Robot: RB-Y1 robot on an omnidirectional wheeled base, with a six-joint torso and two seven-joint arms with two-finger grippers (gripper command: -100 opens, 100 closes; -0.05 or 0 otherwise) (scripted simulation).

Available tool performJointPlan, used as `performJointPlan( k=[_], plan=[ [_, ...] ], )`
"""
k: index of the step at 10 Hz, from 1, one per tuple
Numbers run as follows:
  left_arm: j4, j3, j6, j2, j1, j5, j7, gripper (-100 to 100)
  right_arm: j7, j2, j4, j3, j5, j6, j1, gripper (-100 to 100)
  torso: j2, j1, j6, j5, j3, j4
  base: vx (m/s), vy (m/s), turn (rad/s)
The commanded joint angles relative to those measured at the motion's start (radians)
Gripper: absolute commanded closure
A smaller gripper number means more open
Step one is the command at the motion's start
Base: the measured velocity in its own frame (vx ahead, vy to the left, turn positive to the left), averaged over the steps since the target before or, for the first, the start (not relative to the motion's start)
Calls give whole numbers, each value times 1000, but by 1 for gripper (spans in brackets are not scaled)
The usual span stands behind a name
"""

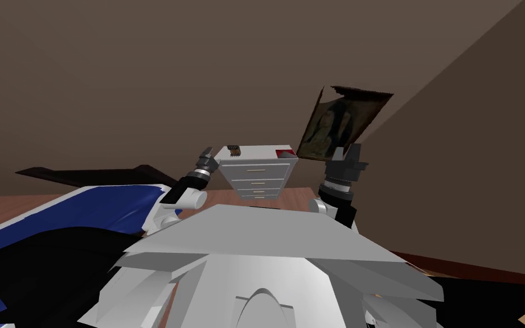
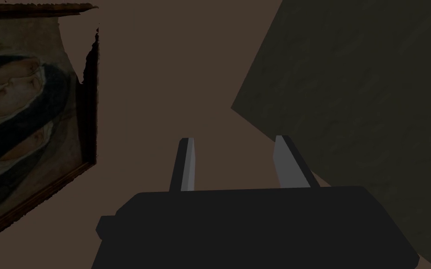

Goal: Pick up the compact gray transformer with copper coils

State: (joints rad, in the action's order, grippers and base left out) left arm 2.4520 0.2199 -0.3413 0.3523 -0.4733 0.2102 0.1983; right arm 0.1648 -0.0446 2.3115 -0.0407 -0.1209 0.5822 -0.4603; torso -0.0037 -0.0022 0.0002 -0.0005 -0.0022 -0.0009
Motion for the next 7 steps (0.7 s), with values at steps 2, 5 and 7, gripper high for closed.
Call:
performJointPlan(
  k=[2, 5, 7],
  plan=[
    [10, 11, -71, 18, 0, 27, 16, -100, 0, 0, 0, 0, 0, 0, 0, 0, 0, 0, 0, 0, 0, 0, 48, -32, 20],
    [24, 23, -138, 41, -2, 60, 32, -100, 0, 0, 0, 0, 0, 0, 0, 0, 0, 1, 0, 0, 0, 0, 54, -31, 18],
    [42, 33, -195, 62, -5, 89, 46, -100, 0, 0, 0, 0, 0, 0, 0, 0, 0, 1, 0, 0, 0, 0, 67, -34, 17]
  ],
)
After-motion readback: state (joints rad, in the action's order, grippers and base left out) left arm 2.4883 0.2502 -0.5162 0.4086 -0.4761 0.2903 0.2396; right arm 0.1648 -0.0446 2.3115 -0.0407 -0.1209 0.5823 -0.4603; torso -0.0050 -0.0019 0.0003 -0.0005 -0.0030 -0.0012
